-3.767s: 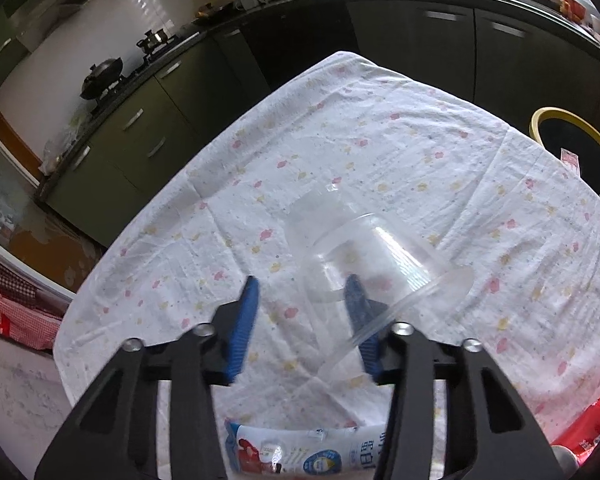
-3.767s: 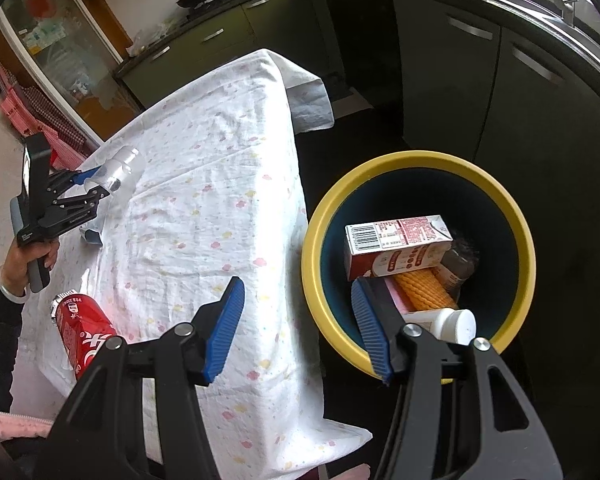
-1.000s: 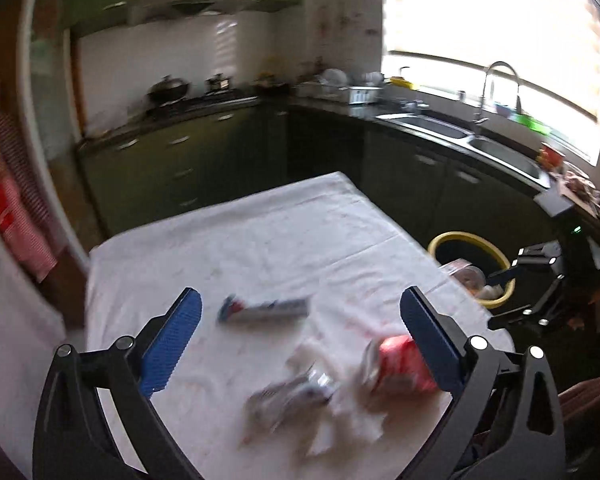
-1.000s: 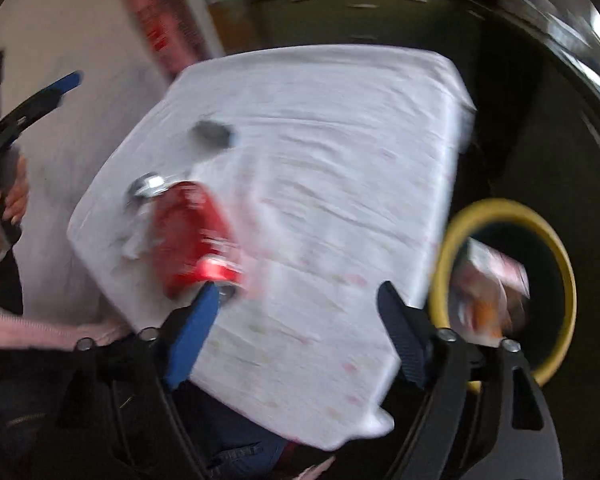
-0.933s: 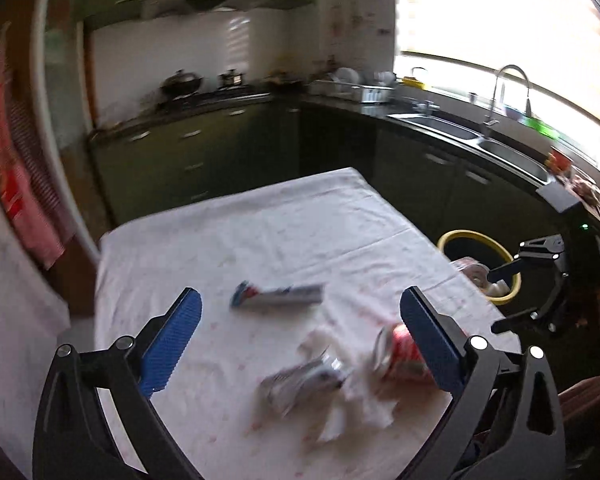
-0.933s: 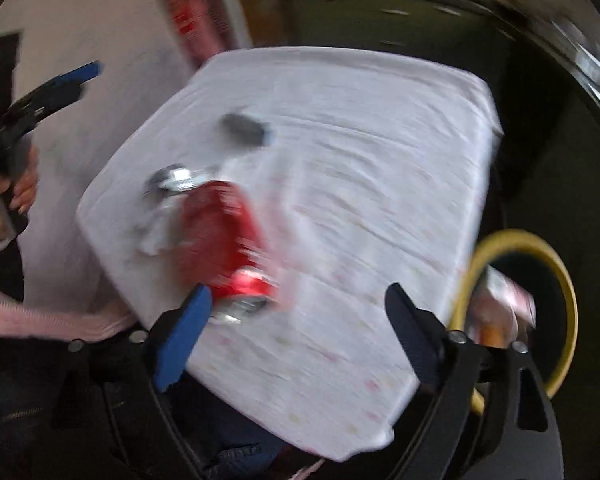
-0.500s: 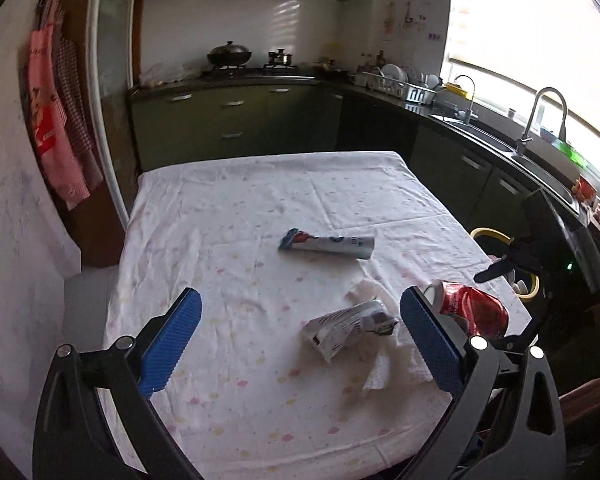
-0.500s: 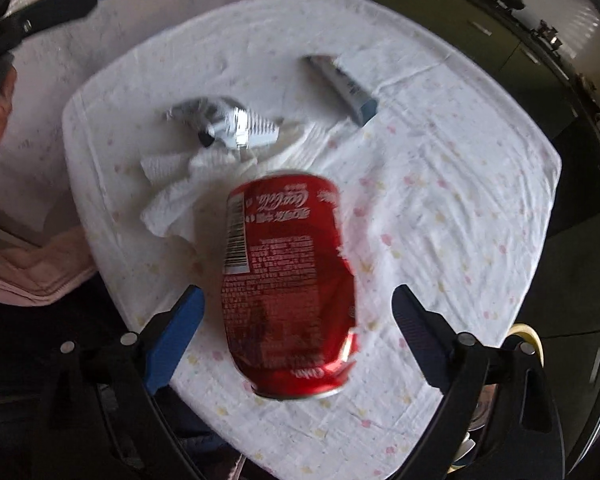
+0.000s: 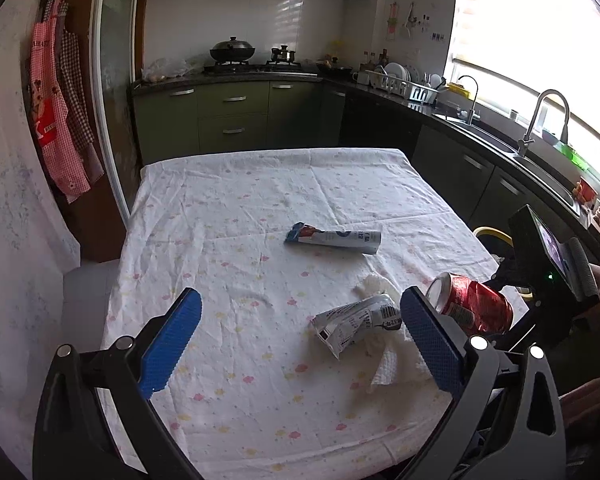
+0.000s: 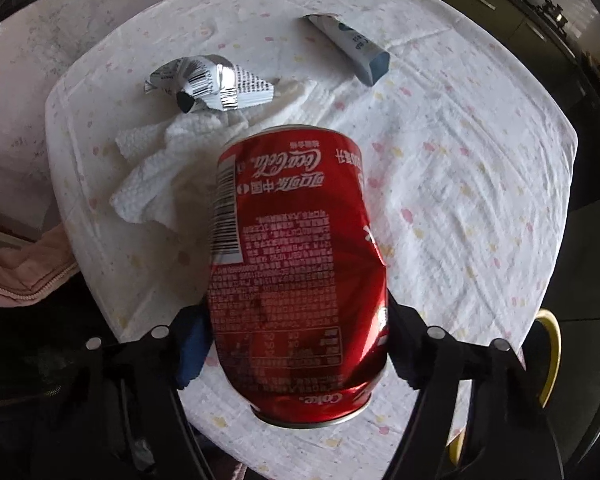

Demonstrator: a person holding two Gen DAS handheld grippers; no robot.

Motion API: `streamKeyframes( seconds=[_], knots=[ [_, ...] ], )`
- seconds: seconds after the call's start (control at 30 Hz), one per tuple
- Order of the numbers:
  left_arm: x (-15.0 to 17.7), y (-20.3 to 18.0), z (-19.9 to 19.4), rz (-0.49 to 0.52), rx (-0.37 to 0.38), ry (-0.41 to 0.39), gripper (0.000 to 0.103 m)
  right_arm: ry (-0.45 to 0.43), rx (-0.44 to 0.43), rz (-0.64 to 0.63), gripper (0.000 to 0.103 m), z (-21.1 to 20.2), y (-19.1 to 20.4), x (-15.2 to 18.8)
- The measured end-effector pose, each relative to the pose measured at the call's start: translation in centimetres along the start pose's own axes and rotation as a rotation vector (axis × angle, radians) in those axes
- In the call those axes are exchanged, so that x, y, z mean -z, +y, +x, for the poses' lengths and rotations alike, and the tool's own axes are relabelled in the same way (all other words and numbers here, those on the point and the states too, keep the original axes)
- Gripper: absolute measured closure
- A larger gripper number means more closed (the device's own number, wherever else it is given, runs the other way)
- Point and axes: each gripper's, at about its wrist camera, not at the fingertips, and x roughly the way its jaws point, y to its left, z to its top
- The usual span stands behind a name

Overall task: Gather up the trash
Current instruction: 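Grasp the red cola can with the right gripper, then carry the cola can with the right gripper and drop it into the bin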

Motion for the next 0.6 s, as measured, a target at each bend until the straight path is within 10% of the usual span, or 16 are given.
streamKeyframes(
  seconds=[0.3, 0.6],
  knots=[
    [-0.2, -0.9, 0.3, 0.019, 0.003, 0.001, 0.005, -0.111, -0.048, 0.151, 0.035, -3.8, -4.1, 1.8],
    [-0.5, -2.5, 1.1, 0.044, 0.020, 0.012, 0.005, -0.189, 0.082, 0.511, 0.036, -8.3, -15.0, 8.9]
  ],
)
